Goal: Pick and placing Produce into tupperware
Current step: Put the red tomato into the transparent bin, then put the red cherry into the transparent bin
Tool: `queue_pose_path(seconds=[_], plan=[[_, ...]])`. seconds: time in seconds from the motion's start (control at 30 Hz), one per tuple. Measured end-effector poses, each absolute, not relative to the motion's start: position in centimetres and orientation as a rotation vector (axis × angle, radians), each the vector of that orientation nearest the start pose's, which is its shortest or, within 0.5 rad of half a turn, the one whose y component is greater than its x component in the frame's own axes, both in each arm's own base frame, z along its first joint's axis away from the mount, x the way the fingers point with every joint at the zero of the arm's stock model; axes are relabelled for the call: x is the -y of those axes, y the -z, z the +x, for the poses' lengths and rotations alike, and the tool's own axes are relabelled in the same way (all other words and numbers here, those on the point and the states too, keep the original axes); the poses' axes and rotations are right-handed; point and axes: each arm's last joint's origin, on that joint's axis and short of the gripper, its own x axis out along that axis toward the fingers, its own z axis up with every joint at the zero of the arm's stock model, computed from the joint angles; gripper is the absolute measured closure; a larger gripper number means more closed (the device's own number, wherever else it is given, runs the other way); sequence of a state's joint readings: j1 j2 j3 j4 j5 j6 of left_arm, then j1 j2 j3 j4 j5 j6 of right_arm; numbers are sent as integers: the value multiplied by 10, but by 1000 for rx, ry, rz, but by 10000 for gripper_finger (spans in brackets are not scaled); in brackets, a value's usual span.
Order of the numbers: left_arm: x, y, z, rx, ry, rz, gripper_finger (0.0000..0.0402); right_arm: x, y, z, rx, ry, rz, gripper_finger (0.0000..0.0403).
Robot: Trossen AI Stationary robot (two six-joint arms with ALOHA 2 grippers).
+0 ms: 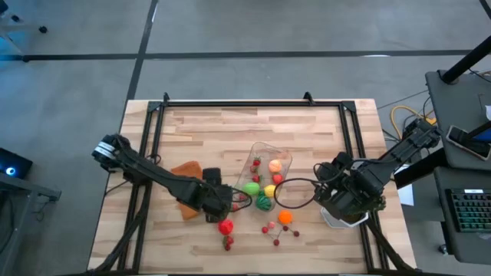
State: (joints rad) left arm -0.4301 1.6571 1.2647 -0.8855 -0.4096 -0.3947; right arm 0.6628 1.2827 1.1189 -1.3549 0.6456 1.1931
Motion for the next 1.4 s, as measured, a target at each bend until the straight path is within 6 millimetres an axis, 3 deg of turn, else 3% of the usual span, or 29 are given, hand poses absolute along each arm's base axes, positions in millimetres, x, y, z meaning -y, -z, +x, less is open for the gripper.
queue_pose_path(seconds=[0.1, 0.23, 0.4, 0.57, 0.7, 0.97, 1.17, 1.4], plan=[[116, -268, 306, -1008, -225, 263, 158, -110, -286, 169, -957, 638, 114, 78], [96, -292, 329, -857, -224, 236, 158, -110, -286, 169, -958, 634, 108, 78], [71, -288, 359, -764, -159, 140, 154, -108, -288, 167, -954, 627, 112, 78], [54, -277, 369, -778, -230, -8, 132, -106, -293, 162, -946, 605, 137, 78], [49, -277, 371, -759, -282, -122, 116, -101, -300, 156, -926, 589, 160, 78], [48, -281, 367, -787, -283, -119, 69, -98, -306, 152, -926, 513, 130, 78], [54, -291, 343, -879, -266, -87, 66, -101, -292, 178, -1062, 358, 107, 78], [48, -289, 314, -1040, -331, -96, 66, -66, -287, 216, -1178, 362, 284, 78]])
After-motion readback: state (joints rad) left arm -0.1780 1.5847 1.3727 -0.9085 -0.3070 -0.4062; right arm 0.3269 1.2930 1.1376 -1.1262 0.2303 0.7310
